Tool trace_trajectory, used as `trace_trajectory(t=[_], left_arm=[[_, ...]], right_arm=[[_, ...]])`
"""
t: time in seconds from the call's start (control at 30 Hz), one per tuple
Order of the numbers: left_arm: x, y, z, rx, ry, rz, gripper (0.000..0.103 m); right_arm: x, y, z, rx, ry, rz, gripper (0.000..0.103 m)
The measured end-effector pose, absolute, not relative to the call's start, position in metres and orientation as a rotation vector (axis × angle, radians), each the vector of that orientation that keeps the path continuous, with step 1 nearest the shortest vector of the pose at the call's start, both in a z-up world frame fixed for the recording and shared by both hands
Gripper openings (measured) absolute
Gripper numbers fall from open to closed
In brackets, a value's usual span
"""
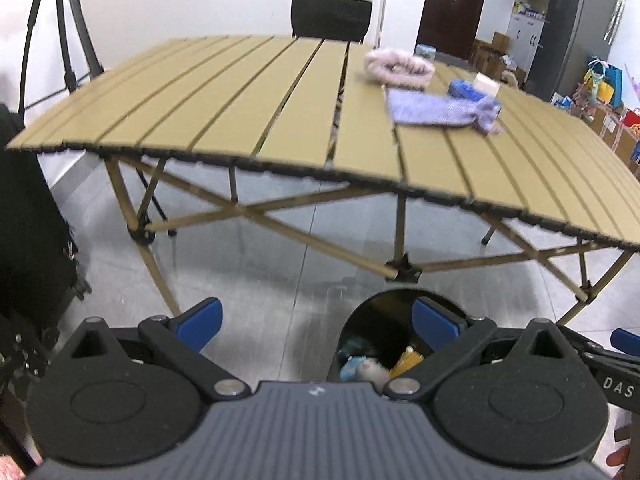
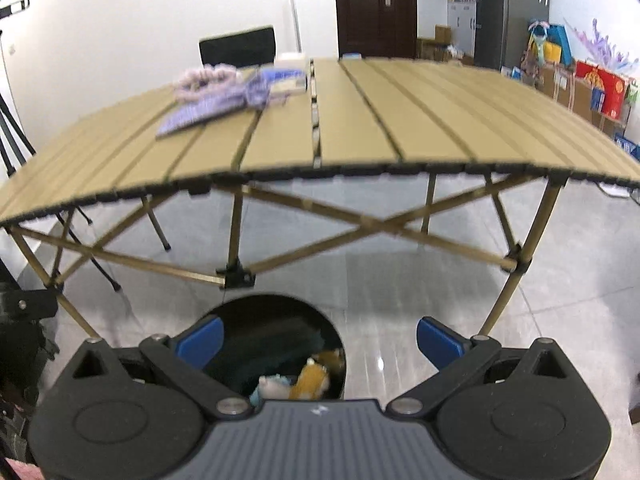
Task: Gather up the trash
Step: 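Raise both open tools back toward the table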
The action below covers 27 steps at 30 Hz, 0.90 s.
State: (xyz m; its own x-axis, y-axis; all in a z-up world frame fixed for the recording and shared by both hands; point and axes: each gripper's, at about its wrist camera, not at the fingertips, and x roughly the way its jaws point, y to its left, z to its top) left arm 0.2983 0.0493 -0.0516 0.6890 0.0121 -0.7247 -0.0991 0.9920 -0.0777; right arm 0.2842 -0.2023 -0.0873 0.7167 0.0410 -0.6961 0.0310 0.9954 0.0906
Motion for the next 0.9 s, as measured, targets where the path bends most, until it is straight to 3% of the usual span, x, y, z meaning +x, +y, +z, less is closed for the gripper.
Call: trace_trajectory(t=[0.9], left_arm=[[0.379,-0.025,-0.006,-0.078,0.73,0.008,0.103]], right_arm=[[0.335,-0.262,-0.035,0.158,0.534,0.031,0.103]])
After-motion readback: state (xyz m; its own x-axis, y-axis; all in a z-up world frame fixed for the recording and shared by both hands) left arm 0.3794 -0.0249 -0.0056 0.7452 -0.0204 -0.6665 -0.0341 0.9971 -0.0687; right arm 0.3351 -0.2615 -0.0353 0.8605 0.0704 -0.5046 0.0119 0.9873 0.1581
